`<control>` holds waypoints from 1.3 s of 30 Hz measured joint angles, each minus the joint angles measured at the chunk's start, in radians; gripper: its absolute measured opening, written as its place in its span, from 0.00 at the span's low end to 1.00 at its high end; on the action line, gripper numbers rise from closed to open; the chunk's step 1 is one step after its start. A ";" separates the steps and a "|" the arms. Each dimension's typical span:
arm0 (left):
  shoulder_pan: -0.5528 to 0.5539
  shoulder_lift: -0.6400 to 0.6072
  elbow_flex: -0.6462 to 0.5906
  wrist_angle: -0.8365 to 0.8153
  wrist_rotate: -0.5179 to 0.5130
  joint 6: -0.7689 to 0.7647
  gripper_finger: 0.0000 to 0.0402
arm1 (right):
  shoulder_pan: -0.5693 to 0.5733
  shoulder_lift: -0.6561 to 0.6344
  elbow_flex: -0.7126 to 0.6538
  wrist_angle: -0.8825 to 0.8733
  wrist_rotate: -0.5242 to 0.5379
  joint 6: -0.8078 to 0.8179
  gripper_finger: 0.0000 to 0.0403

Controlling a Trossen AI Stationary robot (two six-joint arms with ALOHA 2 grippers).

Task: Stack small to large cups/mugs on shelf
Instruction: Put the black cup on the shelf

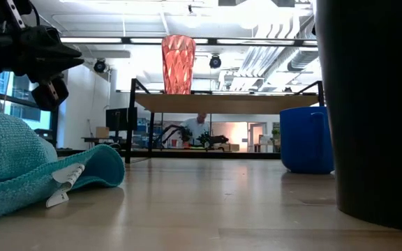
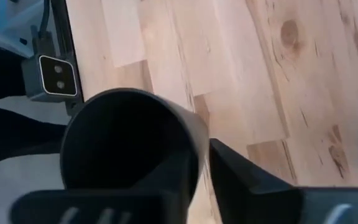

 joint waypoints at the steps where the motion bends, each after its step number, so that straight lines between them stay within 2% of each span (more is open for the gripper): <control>1: 0.000 0.000 0.000 0.000 0.000 0.002 0.08 | 0.000 0.000 0.000 -0.001 -0.004 0.000 0.07; 4: 0.000 0.000 0.000 0.000 0.000 0.003 0.08 | -0.006 0.000 0.000 -0.004 -0.023 0.000 0.01; 14: 0.000 0.000 0.000 0.000 0.000 0.003 0.08 | -0.078 -0.004 0.037 -0.077 -0.085 -0.019 0.00; 30: 0.000 0.000 0.000 0.000 0.000 0.005 0.08 | -0.234 -0.005 0.316 -0.401 -0.082 -0.221 0.00; 39: 0.000 0.000 0.000 0.000 0.000 0.005 0.08 | -0.355 -0.006 0.507 -0.588 -0.035 -0.364 0.00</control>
